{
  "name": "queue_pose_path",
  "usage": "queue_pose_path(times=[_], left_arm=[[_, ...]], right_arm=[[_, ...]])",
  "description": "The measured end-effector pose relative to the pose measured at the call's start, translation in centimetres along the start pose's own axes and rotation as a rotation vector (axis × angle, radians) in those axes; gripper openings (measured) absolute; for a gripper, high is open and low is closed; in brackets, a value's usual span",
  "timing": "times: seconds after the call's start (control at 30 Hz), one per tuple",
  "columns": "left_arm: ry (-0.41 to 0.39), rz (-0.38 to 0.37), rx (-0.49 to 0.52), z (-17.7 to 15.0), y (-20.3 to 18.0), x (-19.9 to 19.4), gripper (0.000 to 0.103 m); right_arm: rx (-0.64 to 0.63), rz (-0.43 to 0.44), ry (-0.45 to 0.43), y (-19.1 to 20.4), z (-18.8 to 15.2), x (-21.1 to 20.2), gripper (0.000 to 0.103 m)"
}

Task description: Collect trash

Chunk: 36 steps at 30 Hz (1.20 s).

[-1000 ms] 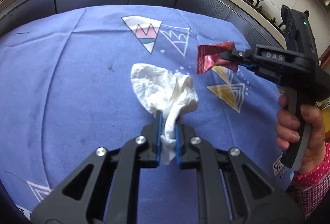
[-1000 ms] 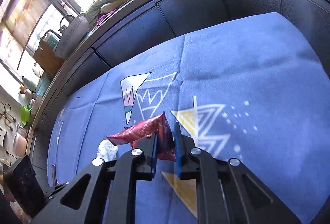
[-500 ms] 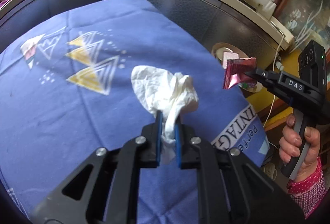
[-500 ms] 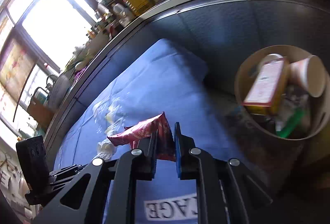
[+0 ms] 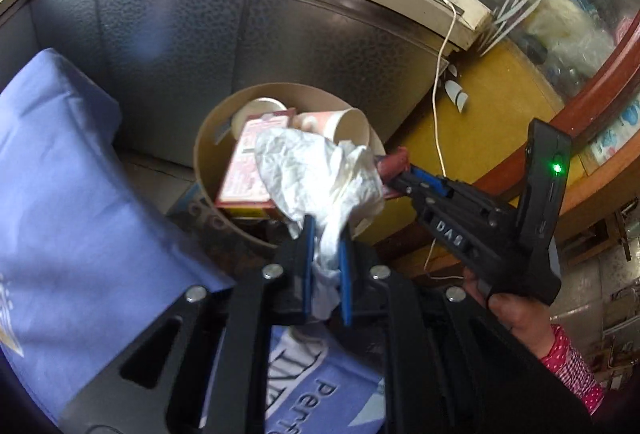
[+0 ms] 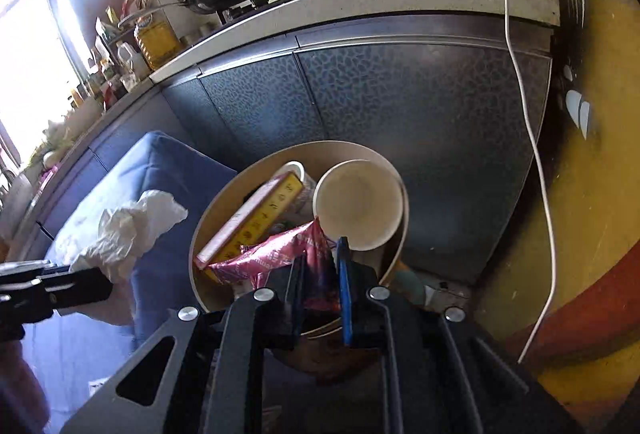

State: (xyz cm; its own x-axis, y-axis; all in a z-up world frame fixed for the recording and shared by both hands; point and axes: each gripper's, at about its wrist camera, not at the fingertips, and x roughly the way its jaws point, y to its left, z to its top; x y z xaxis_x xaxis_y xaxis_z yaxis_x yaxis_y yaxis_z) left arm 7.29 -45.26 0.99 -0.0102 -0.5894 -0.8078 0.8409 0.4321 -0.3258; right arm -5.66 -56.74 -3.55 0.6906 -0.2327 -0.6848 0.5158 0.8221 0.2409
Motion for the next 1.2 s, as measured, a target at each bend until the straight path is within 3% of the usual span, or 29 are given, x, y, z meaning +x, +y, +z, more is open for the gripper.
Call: queue_pose_path(times=[0.17, 0.33, 0.4, 0.53, 0.63, 0.77, 0.83, 0.9, 0.97, 1.2], left_arm=[[0.090, -0.021, 0.005, 2.6, -1.4, 5.8, 0.011], [0.136, 0.026, -0.002, 3.5, -1.3, 9.4, 0.011], [0.148, 0.052, -0.006, 3.6, -1.1, 10.4, 0.011], [0.143, 0.062, -0.037, 3.5, 0.0, 10.8, 0.013], [0.153, 0.104, -0.033, 3.3, 0.4, 11.3, 0.013], [0.172, 0.099, -0.062, 3.1, 1.0, 11.6, 0.013], [0.164, 0.095, -0.058, 2.8, 0.9, 11.0, 0.020], [0.139, 0.111, -0.047, 2.6, 0.4, 9.9, 0.039], [0.096, 0.131, -0.025, 2.5, -0.1, 8.4, 0.047], [0.015, 0.140, -0.013, 2.0, -0.4, 4.2, 0.050]], right_arm=[[-0.157, -0.058, 0.010, 0.0, -0.1, 1.5, 0.014], [-0.254, -0.070, 0.026, 0.7, 0.2, 3.2, 0.029], [-0.234, -0.057, 0.022, 0.3, 0.6, 3.5, 0.043], [-0.206, -0.002, 0.023, -0.3, 0.1, 3.1, 0.049], [-0.182, 0.039, -0.011, -0.7, 0.0, 1.6, 0.054], [-0.098, 0.092, -0.049, -1.6, 0.7, 0.1, 0.056], [-0.029, 0.129, -0.057, -2.3, 1.0, -0.3, 0.056], [0.019, 0.146, -0.051, -2.8, 1.2, -0.2, 0.056], [0.047, 0.141, -0.049, -3.1, 1.3, -0.3, 0.056], [0.176, 0.185, -0.041, -4.1, 0.1, -1.5, 0.056]])
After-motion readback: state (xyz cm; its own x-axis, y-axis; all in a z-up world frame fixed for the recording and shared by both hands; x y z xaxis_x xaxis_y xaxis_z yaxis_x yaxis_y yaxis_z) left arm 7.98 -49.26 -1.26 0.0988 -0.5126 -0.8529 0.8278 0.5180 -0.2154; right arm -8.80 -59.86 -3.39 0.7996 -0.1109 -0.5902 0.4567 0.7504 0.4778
